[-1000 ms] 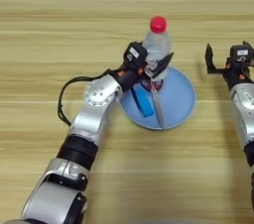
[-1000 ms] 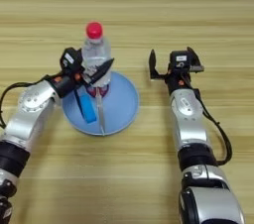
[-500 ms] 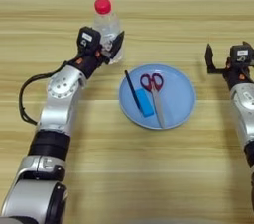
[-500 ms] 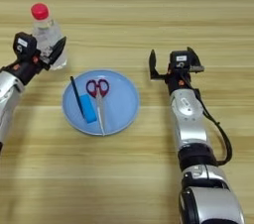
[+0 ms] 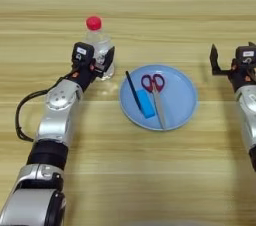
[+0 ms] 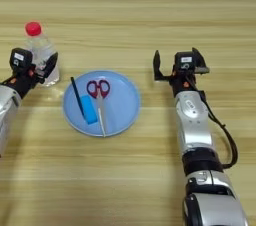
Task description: Move the objects on the table
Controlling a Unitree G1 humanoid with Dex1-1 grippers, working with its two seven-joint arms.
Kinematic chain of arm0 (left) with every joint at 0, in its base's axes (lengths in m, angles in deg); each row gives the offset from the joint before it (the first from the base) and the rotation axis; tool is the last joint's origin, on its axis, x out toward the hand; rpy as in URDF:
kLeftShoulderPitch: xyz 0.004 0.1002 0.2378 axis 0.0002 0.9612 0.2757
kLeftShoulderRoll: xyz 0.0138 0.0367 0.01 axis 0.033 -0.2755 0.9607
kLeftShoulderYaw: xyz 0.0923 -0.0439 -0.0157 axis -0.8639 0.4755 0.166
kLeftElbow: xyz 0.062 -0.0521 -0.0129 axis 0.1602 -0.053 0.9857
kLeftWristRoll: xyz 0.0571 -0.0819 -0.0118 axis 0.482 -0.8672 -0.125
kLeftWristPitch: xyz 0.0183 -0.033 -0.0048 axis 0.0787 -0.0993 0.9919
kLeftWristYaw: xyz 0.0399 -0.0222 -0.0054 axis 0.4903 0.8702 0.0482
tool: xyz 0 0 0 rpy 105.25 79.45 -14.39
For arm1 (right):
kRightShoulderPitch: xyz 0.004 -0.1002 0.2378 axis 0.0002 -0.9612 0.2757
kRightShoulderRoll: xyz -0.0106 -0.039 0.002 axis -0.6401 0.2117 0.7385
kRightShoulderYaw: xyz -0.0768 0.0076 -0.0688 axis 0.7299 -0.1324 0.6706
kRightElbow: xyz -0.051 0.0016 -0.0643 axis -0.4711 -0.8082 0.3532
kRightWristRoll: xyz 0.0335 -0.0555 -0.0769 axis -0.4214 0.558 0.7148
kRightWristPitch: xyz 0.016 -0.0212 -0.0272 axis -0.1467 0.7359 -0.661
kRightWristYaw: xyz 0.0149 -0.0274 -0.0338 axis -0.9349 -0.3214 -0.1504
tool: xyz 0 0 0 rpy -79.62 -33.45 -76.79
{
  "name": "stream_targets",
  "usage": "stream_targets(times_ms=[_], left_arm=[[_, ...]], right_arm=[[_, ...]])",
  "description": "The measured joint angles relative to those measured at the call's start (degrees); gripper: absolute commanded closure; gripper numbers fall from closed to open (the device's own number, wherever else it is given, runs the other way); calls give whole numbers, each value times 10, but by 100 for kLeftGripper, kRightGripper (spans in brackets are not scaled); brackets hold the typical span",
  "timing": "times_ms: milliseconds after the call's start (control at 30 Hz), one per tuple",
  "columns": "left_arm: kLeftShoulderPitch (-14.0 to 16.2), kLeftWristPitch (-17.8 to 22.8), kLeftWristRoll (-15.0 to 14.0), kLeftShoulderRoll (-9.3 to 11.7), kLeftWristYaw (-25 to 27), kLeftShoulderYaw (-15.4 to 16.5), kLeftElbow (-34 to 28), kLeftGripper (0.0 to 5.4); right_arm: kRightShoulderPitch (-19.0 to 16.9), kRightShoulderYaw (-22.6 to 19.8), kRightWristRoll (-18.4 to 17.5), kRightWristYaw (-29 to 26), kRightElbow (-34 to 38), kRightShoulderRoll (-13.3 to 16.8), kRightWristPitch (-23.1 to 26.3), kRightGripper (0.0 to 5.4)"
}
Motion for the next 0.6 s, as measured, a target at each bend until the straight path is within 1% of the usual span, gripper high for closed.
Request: stream_targets(times_ms=[67,200,400,433,533,600], left_arm=[[3,0,4,1,-5,-1,4,227],[6,0,21,8,-10,-8,11,227],[5,-4,22,9,-23,-11,23,227],[4,-5,22,9,-25,-11,26,199],[0,-8,23,9,-32,-12,34,173],[-1,-10,23,9,-34,-12,38,145]], right_arm=[[-3,0,-1,-2,6,0,3,0],[-12,0,-2,-7,16,0,12,0],[-13,-1,-3,-8,22,0,14,0],[-13,-1,-3,-8,22,0,14,0],[-13,-1,-3,-8,22,0,15,0],[-13,-1,-3,-8,22,0,15,0]])
